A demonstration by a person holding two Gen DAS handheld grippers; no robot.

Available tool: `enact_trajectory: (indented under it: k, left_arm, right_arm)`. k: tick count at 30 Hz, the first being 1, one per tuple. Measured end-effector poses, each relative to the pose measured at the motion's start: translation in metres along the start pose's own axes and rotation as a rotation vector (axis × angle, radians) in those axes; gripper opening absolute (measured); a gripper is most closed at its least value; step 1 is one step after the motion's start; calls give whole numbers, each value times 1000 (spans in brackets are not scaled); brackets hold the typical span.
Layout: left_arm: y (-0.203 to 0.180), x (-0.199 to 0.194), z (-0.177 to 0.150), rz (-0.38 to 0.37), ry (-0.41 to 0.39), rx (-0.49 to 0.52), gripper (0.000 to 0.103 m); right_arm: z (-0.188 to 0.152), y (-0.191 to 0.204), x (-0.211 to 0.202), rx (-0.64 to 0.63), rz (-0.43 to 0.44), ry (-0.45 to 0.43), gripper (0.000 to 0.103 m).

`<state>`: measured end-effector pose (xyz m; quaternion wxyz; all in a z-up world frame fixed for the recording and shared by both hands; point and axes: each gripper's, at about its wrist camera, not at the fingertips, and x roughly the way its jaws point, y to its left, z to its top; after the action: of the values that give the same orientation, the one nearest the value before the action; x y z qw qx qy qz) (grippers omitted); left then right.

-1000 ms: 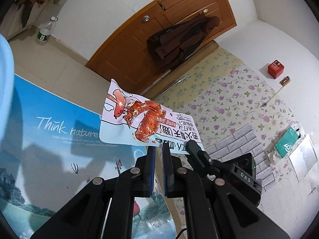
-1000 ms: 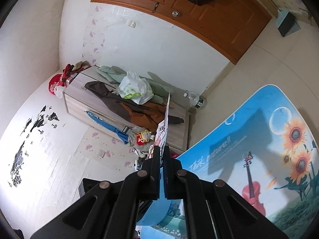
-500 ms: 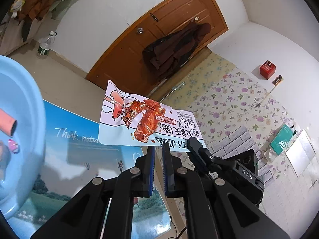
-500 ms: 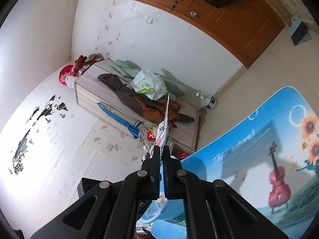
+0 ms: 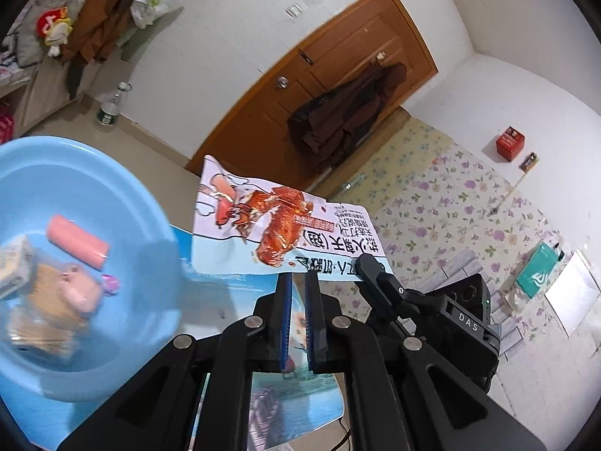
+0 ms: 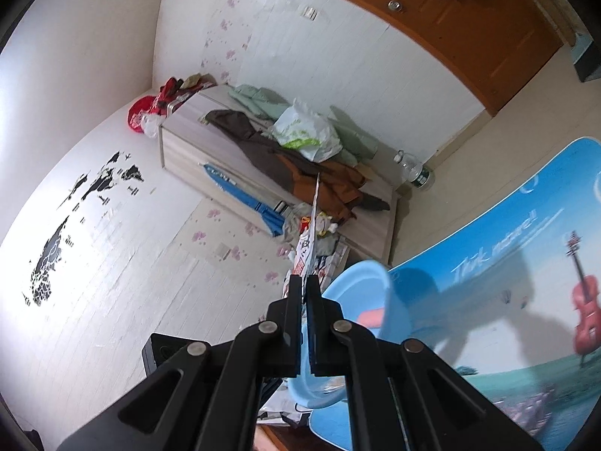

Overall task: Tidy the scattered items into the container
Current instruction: 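Lift the snack packet with both grippers toward the blue basin, then carry the snack packet over the basin with both grippers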

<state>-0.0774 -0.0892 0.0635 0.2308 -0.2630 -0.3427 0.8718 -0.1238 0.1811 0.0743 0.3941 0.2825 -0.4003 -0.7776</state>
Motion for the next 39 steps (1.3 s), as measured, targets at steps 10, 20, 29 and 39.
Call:
enact_trajectory:
  k: [10, 20, 29, 39]
  left_arm:
    - [38, -52, 10, 38, -66, -46, 4]
    - [79, -81, 16, 74, -96, -95, 4]
    - [114, -86, 10, 135, -74, -133, 4]
    - [137, -77, 9, 170, -40, -168, 5]
  right_arm:
    - [-33, 20, 59, -3, 24, 71, 2]
    - [-61, 28, 118, -7, 20, 143, 2]
    - [-83, 16, 161, 11, -7, 211, 2]
    - [-93, -5, 186, 31, -48, 247, 2]
